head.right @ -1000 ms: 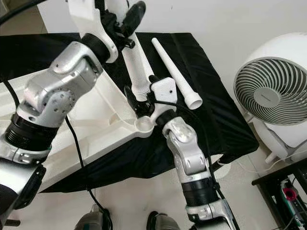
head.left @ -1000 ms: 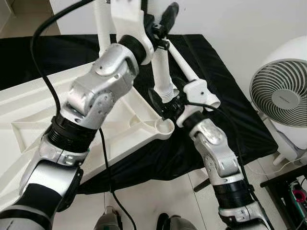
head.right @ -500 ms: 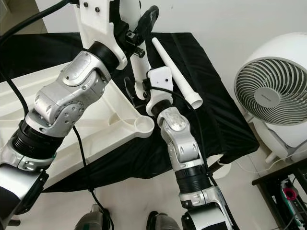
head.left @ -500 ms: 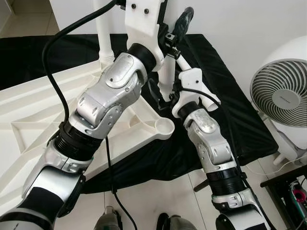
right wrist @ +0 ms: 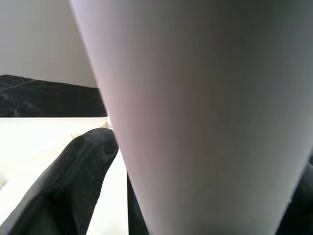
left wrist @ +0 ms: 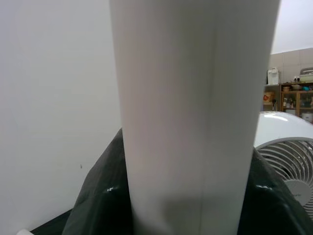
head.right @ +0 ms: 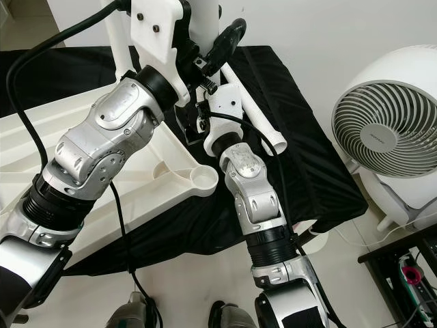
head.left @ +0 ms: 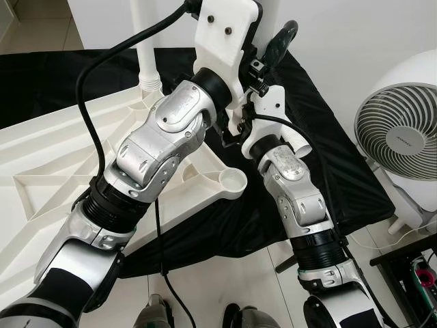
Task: Building children table
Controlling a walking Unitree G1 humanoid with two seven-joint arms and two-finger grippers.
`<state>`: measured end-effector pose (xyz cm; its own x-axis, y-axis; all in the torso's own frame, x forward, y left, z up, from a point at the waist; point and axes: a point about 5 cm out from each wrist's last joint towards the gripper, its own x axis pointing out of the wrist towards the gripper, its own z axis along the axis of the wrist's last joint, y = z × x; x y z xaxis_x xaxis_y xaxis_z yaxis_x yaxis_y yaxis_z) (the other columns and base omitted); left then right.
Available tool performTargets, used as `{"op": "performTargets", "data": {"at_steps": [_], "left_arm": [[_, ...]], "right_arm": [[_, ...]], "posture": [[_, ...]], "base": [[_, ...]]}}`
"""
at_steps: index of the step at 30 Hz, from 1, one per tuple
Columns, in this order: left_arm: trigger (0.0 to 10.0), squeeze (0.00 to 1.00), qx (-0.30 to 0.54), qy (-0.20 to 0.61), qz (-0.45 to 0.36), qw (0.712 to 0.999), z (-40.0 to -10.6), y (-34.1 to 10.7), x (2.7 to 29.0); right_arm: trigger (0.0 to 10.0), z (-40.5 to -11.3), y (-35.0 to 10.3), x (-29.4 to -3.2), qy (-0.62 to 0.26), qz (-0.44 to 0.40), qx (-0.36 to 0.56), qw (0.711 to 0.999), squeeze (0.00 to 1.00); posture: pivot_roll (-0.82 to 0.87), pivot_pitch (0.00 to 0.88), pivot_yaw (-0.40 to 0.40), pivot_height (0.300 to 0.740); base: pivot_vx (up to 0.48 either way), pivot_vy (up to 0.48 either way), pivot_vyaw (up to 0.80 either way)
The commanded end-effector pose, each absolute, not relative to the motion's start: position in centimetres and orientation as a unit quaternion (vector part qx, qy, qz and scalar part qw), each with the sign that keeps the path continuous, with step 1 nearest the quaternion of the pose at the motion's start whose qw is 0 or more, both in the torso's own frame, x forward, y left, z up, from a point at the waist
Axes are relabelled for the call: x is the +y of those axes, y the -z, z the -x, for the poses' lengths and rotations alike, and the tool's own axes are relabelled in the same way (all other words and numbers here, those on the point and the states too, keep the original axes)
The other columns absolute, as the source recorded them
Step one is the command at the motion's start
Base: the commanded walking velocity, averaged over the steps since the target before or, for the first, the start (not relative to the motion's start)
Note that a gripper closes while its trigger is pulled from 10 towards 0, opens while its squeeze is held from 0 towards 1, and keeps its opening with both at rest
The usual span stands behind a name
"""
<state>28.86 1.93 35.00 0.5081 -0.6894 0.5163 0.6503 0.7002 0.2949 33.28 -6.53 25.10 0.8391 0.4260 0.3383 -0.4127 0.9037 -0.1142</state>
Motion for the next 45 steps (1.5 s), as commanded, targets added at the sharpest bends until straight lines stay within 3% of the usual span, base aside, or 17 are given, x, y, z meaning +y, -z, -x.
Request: {"op": "performTargets", "data": {"at_steps": [1,2,6,7,8,9,11,12,13,14,15,16,26,27,40,45], "left_arm": [[10.0,0.0,-0.323,0.418,-0.04,0.848,-28.1,-35.0,1.4],[10.0,0.0,-0.322,0.419,-0.04,0.848,-28.2,-35.0,1.4],[10.0,0.0,-0.323,0.42,-0.044,0.847,-28.3,-35.0,1.4],[10.0,0.0,-0.322,0.42,-0.046,0.847,-28.4,-34.9,1.4],[10.0,0.0,-0.322,0.42,-0.046,0.847,-28.4,-34.9,1.4],[10.0,0.0,-0.321,0.42,-0.047,0.848,-28.5,-34.9,1.5],[10.0,0.0,-0.32,0.416,-0.049,0.85,-28.6,-34.8,1.5],[10.0,0.0,-0.319,0.415,-0.051,0.85,-28.7,-34.8,1.5],[10.0,0.0,-0.319,0.415,-0.051,0.85,-28.7,-34.8,1.5],[10.0,0.0,-0.318,0.415,-0.053,0.851,-28.7,-34.7,1.5],[10.0,0.0,-0.318,0.415,-0.053,0.851,-28.7,-34.7,1.5],[10.0,0.0,-0.317,0.415,-0.053,0.851,-28.7,-34.7,1.4],[10.0,0.0,-0.308,0.418,-0.04,0.854,-28.8,-34.4,1.2],[10.0,1.0,-0.304,0.419,-0.027,0.855,-28.9,-34.5,1.3],[10.0,1.0,-0.289,0.416,0.013,0.862,-29.2,-34.5,2.4],[10.0,1.0,-0.275,0.412,0.049,0.867,-29.8,-34.7,4.0]], "right_arm": [[7.1,-33.2,-25.5,-6.5,-0.221,0.022,-0.189,0.957,0.0],[4.5,-33.1,-25.5,-6.5,-0.222,0.023,-0.19,0.956,0.0],[5.0,-33.0,-25.5,-6.4,-0.223,0.024,-0.192,0.956,0.0],[2.0,-32.9,-25.7,-6.4,-0.225,0.028,-0.197,0.954,0.0],[2.0,-32.9,-25.7,-6.4,-0.225,0.028,-0.197,0.954,0.0],[0.0,-32.9,-25.7,-6.3,-0.227,0.027,-0.198,0.953,0.0],[0.0,-32.8,-25.8,-6.3,-0.227,0.033,-0.201,0.952,0.0],[1.8,-32.8,-25.8,-6.2,-0.228,0.038,-0.203,0.952,0.0],[1.8,-32.8,-25.8,-6.2,-0.228,0.038,-0.203,0.952,0.0],[6.1,-32.8,-25.8,-6.2,-0.227,0.04,-0.203,0.952,0.0],[6.1,-32.8,-25.8,-6.2,-0.227,0.04,-0.203,0.952,0.0],[10.0,-32.8,-25.8,-6.2,-0.225,0.042,-0.203,0.952,0.0],[10.0,-33.1,-25.9,-6.6,-0.202,0.033,-0.201,0.958,0.0],[10.0,-33.1,-25.9,-6.7,-0.199,0.033,-0.2,0.959,0.0],[10.0,-33.4,-25.5,-7.5,-0.172,0.019,-0.192,0.966,0.0],[10.0,-33.5,-24.8,-8.7,-0.144,0.009,-0.182,0.973,0.0]], "posture": [[0.1,0.132,-0.058,0.74],[0.1,0.131,-0.057,0.74],[0.1,0.131,-0.057,0.74],[0.1,0.13,-0.056,0.74],[0.1,0.13,-0.056,0.74],[0.1,0.13,-0.056,0.74],[0.1,0.13,-0.054,0.74],[0.1,0.129,-0.054,0.74],[0.1,0.129,-0.054,0.74],[0.1,0.129,-0.052,0.74],[0.1,0.129,-0.052,0.74],[0.1,0.128,-0.052,0.74],[0.1,0.125,-0.054,0.74],[0.1,0.124,-0.056,0.74],[0.1,0.112,-0.063,0.74],[0.1,0.109,-0.064,0.74]], "base": [[0.0,0.0,0.0],[0.0,0.0,0.0],[0.0,0.0,0.0],[0.0,0.0,0.0],[0.0,0.0,0.0],[0.0,0.0,0.0],[0.0,0.0,0.0],[0.0,0.0,0.0],[0.0,0.0,0.0],[0.0,0.0,0.0],[0.0,0.0,0.0],[0.0,0.0,0.0],[0.0,0.0,0.0],[0.0,0.0,0.0],[0.0,0.0,0.0],[0.0,0.0,0.0]]}}
